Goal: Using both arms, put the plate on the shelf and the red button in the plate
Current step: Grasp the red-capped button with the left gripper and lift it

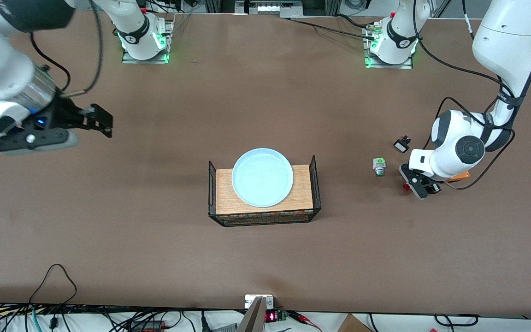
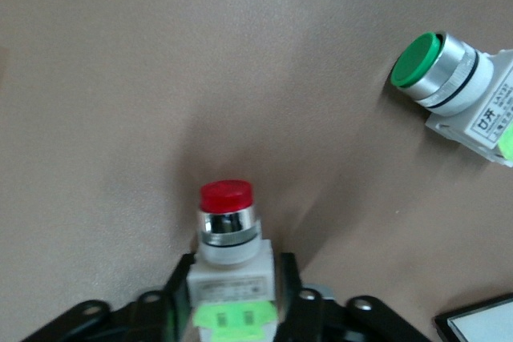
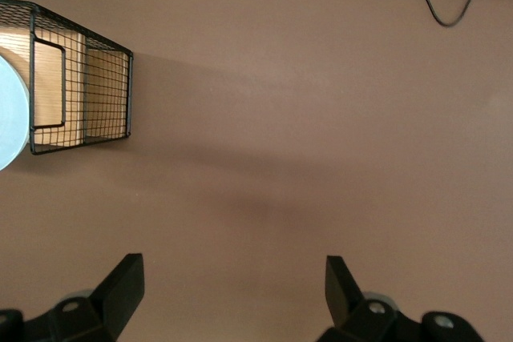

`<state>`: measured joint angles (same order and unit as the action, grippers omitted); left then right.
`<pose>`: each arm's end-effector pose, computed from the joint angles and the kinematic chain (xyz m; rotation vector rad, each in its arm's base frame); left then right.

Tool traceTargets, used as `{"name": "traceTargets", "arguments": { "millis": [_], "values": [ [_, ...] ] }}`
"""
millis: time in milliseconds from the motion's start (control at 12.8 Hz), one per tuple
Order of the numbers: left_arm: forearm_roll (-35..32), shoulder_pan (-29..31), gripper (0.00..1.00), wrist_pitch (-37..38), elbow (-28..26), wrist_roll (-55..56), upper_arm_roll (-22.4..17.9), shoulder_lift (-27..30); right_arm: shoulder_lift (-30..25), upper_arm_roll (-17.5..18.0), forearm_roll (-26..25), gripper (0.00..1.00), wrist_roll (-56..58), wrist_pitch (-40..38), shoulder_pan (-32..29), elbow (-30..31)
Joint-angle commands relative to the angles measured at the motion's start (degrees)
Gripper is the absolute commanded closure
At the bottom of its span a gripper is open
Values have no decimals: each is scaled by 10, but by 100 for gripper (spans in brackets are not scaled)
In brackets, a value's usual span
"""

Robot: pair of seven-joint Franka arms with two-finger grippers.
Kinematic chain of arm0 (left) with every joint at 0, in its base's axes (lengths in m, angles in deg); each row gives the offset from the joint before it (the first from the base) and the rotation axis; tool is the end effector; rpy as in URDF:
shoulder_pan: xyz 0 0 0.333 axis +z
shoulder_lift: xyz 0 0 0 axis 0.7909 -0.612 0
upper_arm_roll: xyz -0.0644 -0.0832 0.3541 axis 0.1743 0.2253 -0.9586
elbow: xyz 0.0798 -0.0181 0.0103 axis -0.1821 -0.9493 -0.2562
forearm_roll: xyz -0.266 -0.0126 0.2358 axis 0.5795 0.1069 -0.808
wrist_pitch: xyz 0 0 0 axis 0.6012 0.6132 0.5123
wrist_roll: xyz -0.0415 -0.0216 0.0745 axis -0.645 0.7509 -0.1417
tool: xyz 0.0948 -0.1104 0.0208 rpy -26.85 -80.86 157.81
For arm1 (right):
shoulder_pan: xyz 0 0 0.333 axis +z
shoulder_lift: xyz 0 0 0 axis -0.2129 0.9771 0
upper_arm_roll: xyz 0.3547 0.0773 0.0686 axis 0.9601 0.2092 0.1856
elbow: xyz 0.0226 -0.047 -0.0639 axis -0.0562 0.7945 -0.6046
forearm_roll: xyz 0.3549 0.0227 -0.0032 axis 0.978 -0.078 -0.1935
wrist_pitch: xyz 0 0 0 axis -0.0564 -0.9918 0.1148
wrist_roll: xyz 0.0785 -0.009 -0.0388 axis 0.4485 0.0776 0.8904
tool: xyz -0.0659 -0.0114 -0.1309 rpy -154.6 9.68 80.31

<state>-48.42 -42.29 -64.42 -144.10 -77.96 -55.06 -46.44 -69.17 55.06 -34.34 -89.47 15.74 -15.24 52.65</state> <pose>0.5868 0.0160 0.2128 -2.6913 1.5658 0.1172 0.5678 0.1171 0.6201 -3.1337 -0.2008 -0.0213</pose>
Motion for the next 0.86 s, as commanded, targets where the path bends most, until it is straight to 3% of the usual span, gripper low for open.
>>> {"name": "traceTargets", "arguments": {
  "millis": [0,235,548,627,783],
  "values": [
    [-15,3,91,7,2,-1,5,17,-107,7,25,0,-13,39,-39,123],
    [-12,-9,92,98,38,26,23,72,-184,-6,25,0,-13,71,-49,209],
    [-8,-14,92,451,256,205,146,83,-174,-21,48,0,-7,91,-50,208],
    [-6,-15,92,503,299,274,174,82,-173,-22,49,0,-4,94,-51,208],
    [33,-15,92,526,344,395,222,82,-170,-41,49,0,10,87,-53,208]
  ]
}}
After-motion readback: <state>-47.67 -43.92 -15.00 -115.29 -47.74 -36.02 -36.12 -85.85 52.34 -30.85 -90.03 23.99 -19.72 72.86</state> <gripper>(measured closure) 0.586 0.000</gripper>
